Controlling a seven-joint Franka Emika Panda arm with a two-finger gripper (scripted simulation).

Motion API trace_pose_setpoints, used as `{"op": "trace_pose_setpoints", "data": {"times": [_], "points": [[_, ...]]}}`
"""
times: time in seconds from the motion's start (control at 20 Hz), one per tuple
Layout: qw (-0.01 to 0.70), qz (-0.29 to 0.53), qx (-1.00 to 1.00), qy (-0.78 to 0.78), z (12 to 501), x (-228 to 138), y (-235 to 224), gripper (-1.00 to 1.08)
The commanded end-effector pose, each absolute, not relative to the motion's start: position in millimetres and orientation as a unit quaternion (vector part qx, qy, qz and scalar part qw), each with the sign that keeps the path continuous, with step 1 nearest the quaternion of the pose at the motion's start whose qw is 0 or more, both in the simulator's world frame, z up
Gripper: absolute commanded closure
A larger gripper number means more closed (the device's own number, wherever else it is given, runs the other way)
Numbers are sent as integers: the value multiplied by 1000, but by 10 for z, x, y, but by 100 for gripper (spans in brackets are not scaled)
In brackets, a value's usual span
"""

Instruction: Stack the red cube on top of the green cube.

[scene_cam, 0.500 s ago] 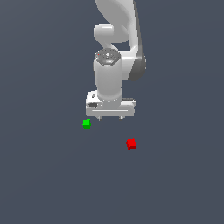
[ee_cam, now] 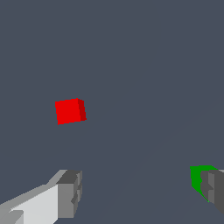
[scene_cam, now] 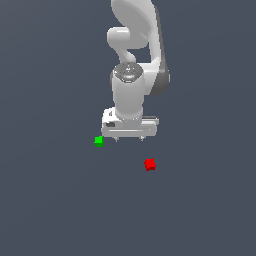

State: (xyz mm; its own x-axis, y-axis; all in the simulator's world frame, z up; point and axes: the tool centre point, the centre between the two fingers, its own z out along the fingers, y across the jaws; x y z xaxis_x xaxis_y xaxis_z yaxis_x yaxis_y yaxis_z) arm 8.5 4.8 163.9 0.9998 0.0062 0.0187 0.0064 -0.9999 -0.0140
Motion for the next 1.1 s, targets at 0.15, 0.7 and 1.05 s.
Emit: {"op": "trace_pose_setpoints", "data": {"times": [0.15,0.7,1.05], "points": [[6,-7,-1000,-22,1412,208,281,-92],[2,-2,-998,-69,846,497,872,-92],[0,0,-997,-81,709,565,1019,-92]]}}
